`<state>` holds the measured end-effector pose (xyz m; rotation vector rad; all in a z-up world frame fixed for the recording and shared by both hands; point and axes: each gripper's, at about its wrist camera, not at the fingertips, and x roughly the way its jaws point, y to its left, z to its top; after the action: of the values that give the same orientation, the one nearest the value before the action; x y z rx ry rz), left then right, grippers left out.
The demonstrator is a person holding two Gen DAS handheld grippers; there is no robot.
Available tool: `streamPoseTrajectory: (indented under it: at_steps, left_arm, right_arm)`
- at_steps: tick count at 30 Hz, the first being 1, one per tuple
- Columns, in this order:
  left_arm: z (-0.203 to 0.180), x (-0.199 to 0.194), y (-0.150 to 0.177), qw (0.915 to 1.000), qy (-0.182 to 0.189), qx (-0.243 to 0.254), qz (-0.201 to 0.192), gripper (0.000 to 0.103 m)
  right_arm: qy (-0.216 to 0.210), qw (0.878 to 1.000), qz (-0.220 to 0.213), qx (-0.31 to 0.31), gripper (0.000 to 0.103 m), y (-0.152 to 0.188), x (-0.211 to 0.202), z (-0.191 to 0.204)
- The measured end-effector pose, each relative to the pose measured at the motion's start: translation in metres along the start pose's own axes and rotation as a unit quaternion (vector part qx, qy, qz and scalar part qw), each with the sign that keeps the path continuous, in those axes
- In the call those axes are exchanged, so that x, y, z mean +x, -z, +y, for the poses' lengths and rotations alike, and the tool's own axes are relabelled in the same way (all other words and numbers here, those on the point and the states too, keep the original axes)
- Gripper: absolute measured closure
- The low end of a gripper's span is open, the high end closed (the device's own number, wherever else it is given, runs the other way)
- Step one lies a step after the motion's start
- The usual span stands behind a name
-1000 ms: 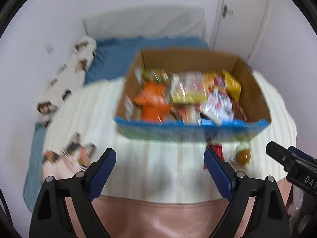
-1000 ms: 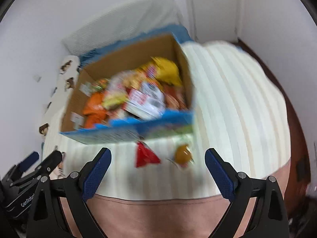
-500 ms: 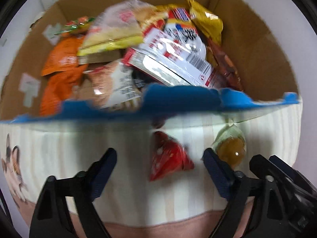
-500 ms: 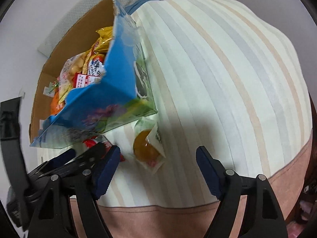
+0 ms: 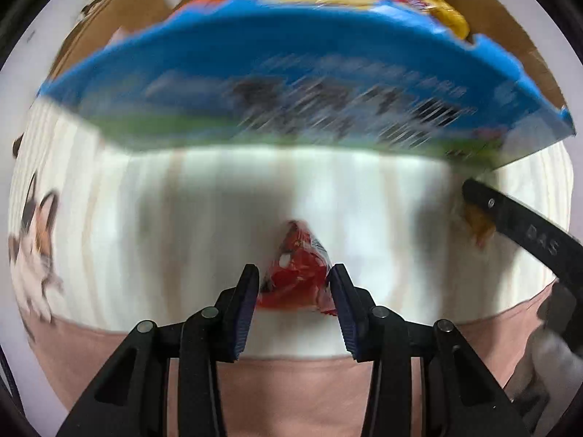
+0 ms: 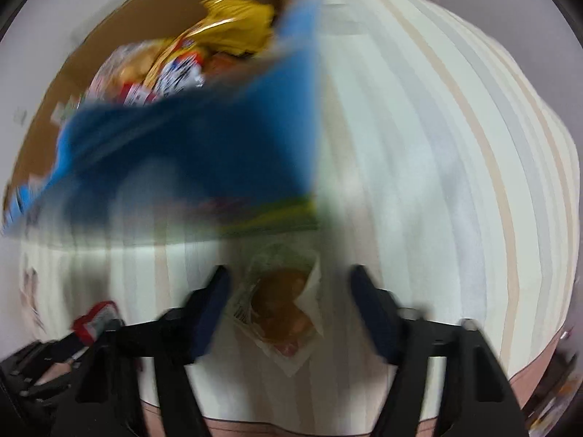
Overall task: Organize snacks
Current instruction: 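Grasp the red candy packet with the left tool while the right tool grasps the egg-yolk pastry, then lift both held packets and carry them toward the box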
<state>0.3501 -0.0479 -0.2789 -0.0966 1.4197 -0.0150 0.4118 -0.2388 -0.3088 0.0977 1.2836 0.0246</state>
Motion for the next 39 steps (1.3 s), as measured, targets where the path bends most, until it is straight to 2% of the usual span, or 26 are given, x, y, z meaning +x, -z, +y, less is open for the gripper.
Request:
streamPoseTrajectory:
  at_steps: [2, 5, 12, 18, 21, 23, 25, 28, 31, 34, 37, 39]
  left_arm:
    - [0.01, 0.001, 0.011, 0.9999, -0.001, -0.01, 0.007, 0.065]
    - [0.017, -0.002, 0.021, 0.9997, 0.003, -0.019, 0.017, 0.065]
    - [0.027, -0.009, 0.059, 0.9992, 0.017, -0.018, 0.032, 0.065]
    - [0.042, 0.02, 0.079, 0.9976, 0.027, -0.029, 0.058, 0.064]
    - [0.054, 0.027, 0.079, 0.9954, 0.051, -0.042, 0.069, 0.063]
    - [0.065, 0.021, 0.08, 0.9912, 0.091, -0.058, 0.077, 0.061]
    - [0.089, 0.009, 0.087, 0.9851, 0.127, -0.084, 0.081, 0.044]
    - [0.11, 0.002, 0.081, 0.9775, 0.155, -0.122, 0.075, 0.039]
    - [0.112, 0.002, 0.072, 0.9795, 0.144, -0.123, 0.068, 0.039]
    - [0.094, 0.015, 0.045, 0.983, 0.125, -0.109, 0.078, 0.039]
    - [0.087, 0.024, 0.042, 0.9843, 0.113, -0.1, 0.092, 0.039]
    - [0.081, 0.026, 0.044, 0.9875, 0.099, -0.091, 0.084, 0.039]
  right_arm:
    - [0.006, 1.0, -0.004, -0.016, 0.06, 0.005, 0.003, 0.007]
    - [-0.006, 1.0, -0.005, -0.024, 0.06, 0.015, -0.002, 0.012]
    - [-0.089, 0.995, 0.037, -0.032, 0.06, 0.074, -0.021, 0.023]
    - [-0.103, 0.992, 0.071, -0.019, 0.06, 0.115, -0.003, 0.03]
    - [-0.105, 0.992, 0.065, 0.001, 0.059, 0.126, 0.0, 0.032]
    - [-0.113, 0.991, 0.07, 0.018, 0.059, 0.125, 0.001, 0.026]
    - [-0.124, 0.989, 0.076, 0.034, 0.055, 0.122, 0.004, 0.022]
    - [-0.128, 0.988, 0.077, 0.043, 0.052, 0.119, 0.005, 0.02]
    - [-0.128, 0.987, 0.078, 0.049, 0.047, 0.117, 0.005, 0.018]
    - [-0.121, 0.988, 0.079, 0.048, 0.046, 0.114, 0.005, 0.021]
    - [-0.115, 0.989, 0.082, 0.045, 0.046, 0.112, 0.007, 0.026]
    - [-0.111, 0.99, 0.083, 0.04, 0.046, 0.113, 0.005, 0.024]
